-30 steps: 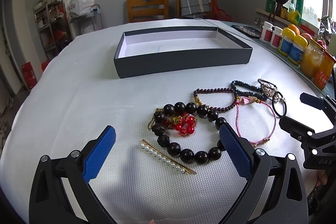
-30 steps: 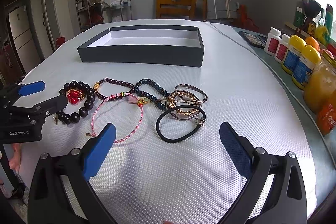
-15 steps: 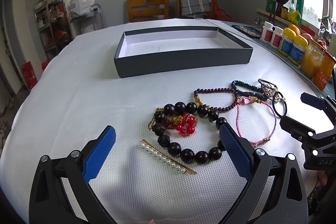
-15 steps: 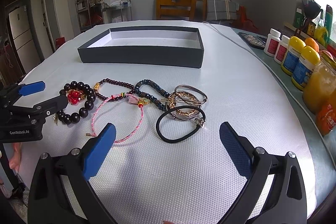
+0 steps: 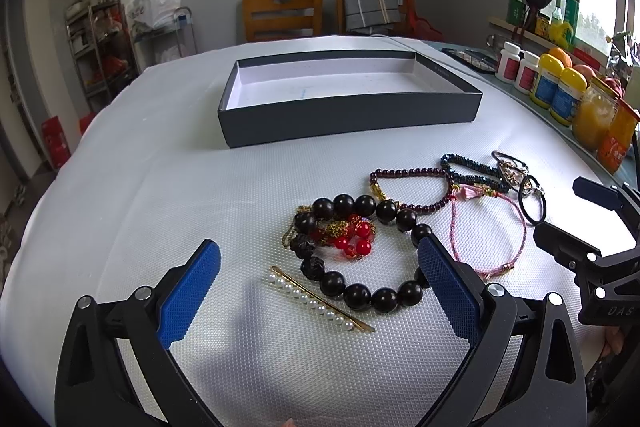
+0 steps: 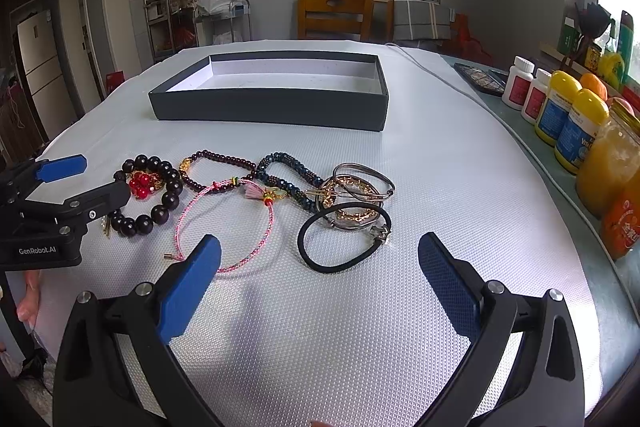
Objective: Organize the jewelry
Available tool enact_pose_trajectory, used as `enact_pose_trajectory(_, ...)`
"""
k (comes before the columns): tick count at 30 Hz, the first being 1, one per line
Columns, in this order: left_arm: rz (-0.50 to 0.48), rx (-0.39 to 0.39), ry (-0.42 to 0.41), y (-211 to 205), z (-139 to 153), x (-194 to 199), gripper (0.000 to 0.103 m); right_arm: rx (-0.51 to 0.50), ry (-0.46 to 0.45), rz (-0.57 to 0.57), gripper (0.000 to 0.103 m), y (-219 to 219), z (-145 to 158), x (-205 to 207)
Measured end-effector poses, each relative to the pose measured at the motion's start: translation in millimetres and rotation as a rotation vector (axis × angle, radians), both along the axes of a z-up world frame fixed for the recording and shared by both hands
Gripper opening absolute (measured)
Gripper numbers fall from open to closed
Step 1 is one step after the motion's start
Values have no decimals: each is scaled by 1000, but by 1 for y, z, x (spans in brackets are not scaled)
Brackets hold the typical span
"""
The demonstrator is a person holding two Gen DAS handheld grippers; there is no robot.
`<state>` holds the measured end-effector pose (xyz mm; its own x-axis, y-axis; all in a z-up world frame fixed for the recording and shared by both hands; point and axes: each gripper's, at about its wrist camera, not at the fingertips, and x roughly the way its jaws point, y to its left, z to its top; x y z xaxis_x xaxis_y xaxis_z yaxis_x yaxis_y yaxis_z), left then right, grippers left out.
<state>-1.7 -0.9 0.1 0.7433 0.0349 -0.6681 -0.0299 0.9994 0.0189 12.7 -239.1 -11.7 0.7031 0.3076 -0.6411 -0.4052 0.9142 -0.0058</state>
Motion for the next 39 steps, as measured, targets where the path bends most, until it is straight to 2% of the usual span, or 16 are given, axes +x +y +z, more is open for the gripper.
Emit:
enact_pose_trajectory(13,14,7,-12,1,-2,-2,100,10,4,-3,97,-2,1,1)
enact_pose_trajectory(23,29,-18,-21,4,0,-3,100,128,41,-50,97,-22,0,5)
enact_pose_trajectory(28,31,-43,5,8,-2,1,100,157,60,-27,97,-25,0,4)
enact_pose_trajectory(34,-7,-52,86,17,-5,10,100,132,175,44,97,-28,-4,18)
enact_pose_trajectory(37,-3,-31,59,25,5,14,100,98,179,49,97,-34,-1,27)
enact_pose_trajectory(39,19,38,4,28,17,14,100,97,174,44,97,-40,1,32)
